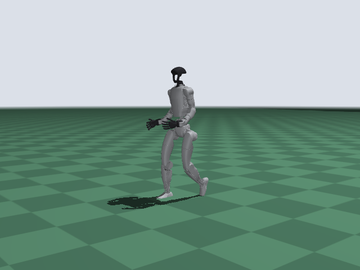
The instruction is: Walk run
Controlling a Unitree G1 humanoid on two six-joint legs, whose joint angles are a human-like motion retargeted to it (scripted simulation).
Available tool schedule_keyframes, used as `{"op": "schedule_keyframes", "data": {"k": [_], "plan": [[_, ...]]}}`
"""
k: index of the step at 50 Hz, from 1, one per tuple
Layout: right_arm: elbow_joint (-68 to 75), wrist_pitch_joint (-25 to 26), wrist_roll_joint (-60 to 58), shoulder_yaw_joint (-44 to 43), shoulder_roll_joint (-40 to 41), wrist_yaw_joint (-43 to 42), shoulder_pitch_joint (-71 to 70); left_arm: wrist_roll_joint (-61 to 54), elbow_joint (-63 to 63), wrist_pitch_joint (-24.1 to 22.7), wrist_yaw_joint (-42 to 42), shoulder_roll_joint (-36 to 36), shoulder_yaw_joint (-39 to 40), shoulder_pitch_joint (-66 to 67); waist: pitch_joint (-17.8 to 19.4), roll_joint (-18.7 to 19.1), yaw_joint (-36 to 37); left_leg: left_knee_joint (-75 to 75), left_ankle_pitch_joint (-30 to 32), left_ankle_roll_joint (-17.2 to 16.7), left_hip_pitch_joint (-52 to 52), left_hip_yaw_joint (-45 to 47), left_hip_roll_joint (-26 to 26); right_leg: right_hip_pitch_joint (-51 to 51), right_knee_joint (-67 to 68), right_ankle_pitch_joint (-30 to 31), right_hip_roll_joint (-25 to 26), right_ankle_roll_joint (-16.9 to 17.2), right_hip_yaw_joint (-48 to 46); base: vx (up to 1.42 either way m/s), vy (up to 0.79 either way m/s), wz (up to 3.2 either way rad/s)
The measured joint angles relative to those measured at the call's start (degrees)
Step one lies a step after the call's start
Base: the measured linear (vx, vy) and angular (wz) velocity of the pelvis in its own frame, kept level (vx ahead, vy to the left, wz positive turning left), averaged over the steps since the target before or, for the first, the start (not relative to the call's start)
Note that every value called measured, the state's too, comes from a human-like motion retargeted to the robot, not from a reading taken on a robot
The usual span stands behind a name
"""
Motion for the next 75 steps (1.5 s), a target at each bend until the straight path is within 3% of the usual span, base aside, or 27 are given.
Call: {"op": "schedule_keyframes", "data": {"k": [2, 4, 7, 13, 17, 19, 20, 22, 25, 27, 30, 33, 37, 38, 40, 42, 43, 45, 50, 55, 58, 60, 62, 64, 66, 70, 75], "plan": [[1.68, 0.13, 5.02, 0.89, -0.55, 2.20, -4.04, 1.58, 2.75, 0.48, -0.88, -2.91, 2.54, 1.97, -0.56, -1.43, 1.03, 7.61, -5.24, 4.11, -5.25, 7.17, 2.68, 4.28, -1.24, -2.14, -1.23, 0.95, -2.11, 0.83, -0.39, 1.22], [1.57, 0.85, 8.41, 1.53, -0.73, 3.99, -7.12, 0.36, 3.59, 0.62, -1.42, -5.05, 3.71, 4.17, -0.75, -3.15, 3.77, 10.59, -16.47, 7.78, -10.51, 11.27, 1.46, 7.66, -3.20, -2.59, -0.74, -0.35, -3.40, 0.99, -0.36, 0.46], [-0.90, 0.52, 10.48, 1.79, -1.58, 4.38, -9.62, -2.59, 2.92, 0.45, -1.31, -5.53, 4.47, 7.95, -0.28, -5.45, 8.50, 7.20, -26.97, 7.18, -19.24, 12.01, -4.15, 12.62, -7.32, -0.06, 0.45, -3.25, -5.19, 0.93, -0.33, 0.30], [-7.17, -0.75, 11.92, 0.60, -2.12, 1.79, -9.08, 0.24, -2.13, 0.54, 0.13, -1.25, 4.59, 10.91, 1.92, -6.28, 16.79, -25.20, -37.96, 5.53, -23.37, 21.81, -1.58, 22.45, -13.59, 13.56, 7.52, -3.66, -12.73, 1.02, -0.40, 0.62], [-7.26, -0.43, 12.69, 0.39, 0.04, 2.29, -6.04, 4.10, -5.54, 0.49, 5.16, -1.74, 5.77, 9.49, 2.68, -7.88, 19.11, -33.31, -33.77, 8.46, -20.79, 21.77, -1.67, 28.08, -11.12, 26.63, 10.76, -1.99, -16.33, 1.11, -0.72, 0.57], [-5.30, -0.02, 11.55, 0.50, 1.90, 3.36, -4.81, 6.42, -6.78, -0.22, 9.04, -2.90, 6.67, 8.52, 1.97, -8.95, 16.16, -27.72, -44.90, 8.46, -18.07, 19.23, -1.03, 27.04, -3.47, 35.96, 11.75, -1.05, -16.78, 1.29, -0.74, 1.29], [-4.10, -0.03, 10.42, 0.74, 2.86, 3.93, -3.99, 7.22, -7.23, -1.01, 10.85, -3.56, 7.04, 8.20, 1.72, -8.53, 13.86, -23.92, -48.05, 8.46, -17.47, 15.31, -0.69, 25.84, 1.96, 40.91, 13.19, -1.52, -16.70, 1.51, -0.47, 1.72], [-0.31, -0.63, 8.09, 1.71, 3.64, 3.69, -2.92, 4.34, -6.83, -3.71, 14.30, -5.33, 7.46, 4.40, 1.85, -6.83, 10.10, -18.36, -52.06, 8.46, -16.05, 11.22, -0.56, 18.81, 21.30, 40.52, 13.86, -4.35, -12.85, 1.30, -0.20, 1.21], [3.25, -1.42, 6.73, 2.53, 4.22, 3.14, -0.74, -5.89, -7.16, -3.85, 15.13, -7.74, 7.49, -4.55, 1.36, 0.68, 9.82, -17.34, -55.22, 8.46, -12.36, 8.49, 6.47, 10.57, 28.78, 32.21, 16.01, -10.08, -12.75, 1.09, -0.12, 0.46], [1.78, -1.43, 7.41, 2.88, 3.77, 4.93, 3.28, -12.01, -8.74, -2.41, 13.27, -7.21, 5.89, -9.50, 1.08, 0.46, 9.51, -21.39, -53.90, 8.46, -8.02, 6.33, 4.61, 4.06, 30.80, 24.72, 12.15, -14.98, -12.64, 0.97, -0.28, 0.95], [-0.27, -0.93, 7.89, 0.81, 2.77, 7.04, 8.72, -14.65, -11.74, -1.17, 11.09, -3.67, 4.06, -14.34, 0.62, 0.64, 5.96, -28.66, -47.21, 8.46, -1.82, 2.02, 2.23, -3.97, 26.48, 14.21, 3.68, -15.74, -16.66, 1.22, -0.37, 1.91], [-1.95, -1.56, 8.26, -0.59, 0.69, 5.70, 13.03, -11.91, -15.29, -1.84, 11.88, 0.55, 2.19, -14.85, -0.45, 1.43, -1.26, -33.93, -36.87, 6.89, 4.54, -2.02, 0.19, -9.08, 12.30, 10.57, 1.13, -10.63, -17.50, 1.16, -0.41, 2.53], [-5.24, -1.85, 7.93, -1.93, -0.26, 3.71, 14.98, -8.18, -17.95, -2.83, 14.50, 5.10, 0.70, -12.62, -0.67, 0.74, -7.08, -33.19, -19.91, 1.74, 10.85, -3.87, 0.19, -9.96, -7.30, 5.46, 3.03, -0.43, -5.40, 1.15, -0.63, 1.59], [-6.59, -1.74, 7.58, -2.05, -0.02, 2.89, 14.77, -7.80, -18.10, -2.86, 14.99, 5.91, 0.24, -11.99, -0.54, -0.04, -6.83, -31.53, -15.20, 0.01, 12.15, -3.42, -0.08, -9.34, -8.83, 7.35, 2.38, -0.46, -5.63, 1.08, -0.64, 0.46], [-10.52, -1.39, 6.30, -1.64, 0.91, 0.40, 14.02, -7.85, -17.76, -2.61, 15.08, 7.36, -0.86, -11.01, -0.27, -1.99, -6.09, -24.26, -4.69, -2.73, 12.27, -1.70, -1.03, -7.63, -7.26, 11.58, 2.53, -7.41, -7.34, 1.18, -0.76, -0.06], [-14.78, -1.37, 4.92, 1.00, 1.78, -2.48, 13.35, -7.88, -16.89, -2.60, 11.76, 7.86, 0.32, -7.75, 0.82, -1.75, -3.41, -6.23, 0.54, -2.30, 6.74, 4.06, 2.08, -4.09, -0.19, 4.21, 7.00, -12.19, -4.35, 1.25, -0.81, -0.61], [-15.72, -1.64, 4.91, 1.42, 2.34, -3.73, 12.28, -7.07, -15.92, -2.97, 9.24, 7.58, 0.40, -5.37, 1.82, -0.17, -2.48, 3.91, 0.54, -1.07, 3.42, 4.65, 5.57, -2.61, 2.25, 0.96, 12.13, -11.79, 0.83, 1.33, -0.83, 0.07], [-14.84, -1.72, 7.36, -3.40, 2.55, -2.58, 4.69, -4.64, -13.07, -3.08, 4.60, 5.21, 0.76, -3.37, 0.77, -1.73, 0.53, 10.86, -3.92, -1.82, -5.48, 1.74, 1.72, -1.34, 3.11, -1.24, 4.52, -10.43, -7.16, 1.15, -0.71, 0.42], [-12.92, -0.06, 19.17, 2.28, 1.15, 2.29, -7.53, -8.21, -11.30, 0.49, 2.16, -6.38, 3.24, 9.21, -0.49, -3.83, 2.42, 4.58, -28.27, 1.33, -17.99, 9.58, 1.32, 9.37, -5.45, -2.50, 7.27, -12.90, -5.32, 1.26, -0.48, -0.58], [-16.48, -1.03, 21.52, 3.22, -1.08, 2.74, -10.06, -14.59, -11.76, 3.47, 0.31, -8.09, 3.72, 16.13, 1.38, -5.81, 11.10, -24.65, -31.87, -1.00, -22.61, 15.25, 3.09, 19.68, -12.77, 12.06, 12.17, -13.46, -3.90, 1.23, -0.50, -0.89], [-17.44, 1.36, 15.13, 0.24, -1.77, 5.19, -7.95, -11.20, -12.53, 2.54, 1.37, -6.06, 3.77, 16.17, 2.90, -6.74, 14.75, -35.54, -34.08, -1.86, -21.56, 11.22, 1.42, 25.56, -13.09, 23.68, 12.49, -12.39, -6.31, 1.25, -0.46, -0.40], [-16.66, 3.30, 10.22, -1.67, -1.37, 5.66, -6.08, -7.89, -13.35, 1.36, 3.28, -4.97, 3.42, 14.92, 3.73, -7.16, 16.36, -36.17, -25.87, 3.15, -20.71, 11.35, 1.51, 27.85, -9.61, 31.48, 12.74, -10.37, -4.89, 1.40, -0.42, -0.14], [-15.04, 3.95, 7.06, -1.82, -0.15, 4.30, -3.26, -5.31, -14.08, 0.11, 5.70, -4.13, 2.63, 13.32, 2.99, -8.21, 14.84, -30.76, -36.00, 8.46, -18.73, 10.17, -0.45, 25.95, 0.68, 39.52, 11.49, -7.28, -6.74, 1.45, -0.42, 0.58], [-11.77, 2.99, 5.47, -1.57, 0.91, 4.09, 0.92, -5.13, -13.79, -0.79, 7.18, -3.70, 1.69, 11.20, 2.60, -8.80, 10.96, -25.27, -42.83, 8.46, -15.01, 8.48, -2.11, 21.04, 19.87, 40.91, 8.42, -7.35, -12.30, 1.48, -0.31, 1.25], [-5.42, 2.05, 6.27, -0.27, 1.18, 5.22, 3.97, -7.10, -12.95, -0.88, 7.24, -3.80, 1.97, 5.06, 1.02, -6.11, 8.93, -24.59, -45.54, 8.18, -12.79, 5.49, -1.39, 15.44, 26.83, 38.39, 8.15, -8.25, -13.80, 1.53, -0.28, 0.10], [2.51, -0.07, 12.43, 5.70, -0.63, 7.62, 12.08, -9.44, -14.40, 1.66, 2.83, -3.36, 1.55, -8.05, 0.25, -2.86, 8.79, -30.58, -44.85, 6.58, -3.86, 5.73, 1.97, 3.57, 27.68, 22.78, 10.55, -10.63, -10.90, 1.24, -0.47, -0.04], [-0.62, -3.36, 9.80, 1.44, -3.14, 7.47, 19.85, -8.55, -20.42, 1.59, 7.41, 1.85, -1.60, -17.24, -0.70, 0.36, -1.49, -37.80, -28.49, 2.84, 6.19, 3.33, 2.42, -7.27, 10.08, 10.88, 5.47, -9.00, -17.10, 1.30, -0.61, 1.43]]}}
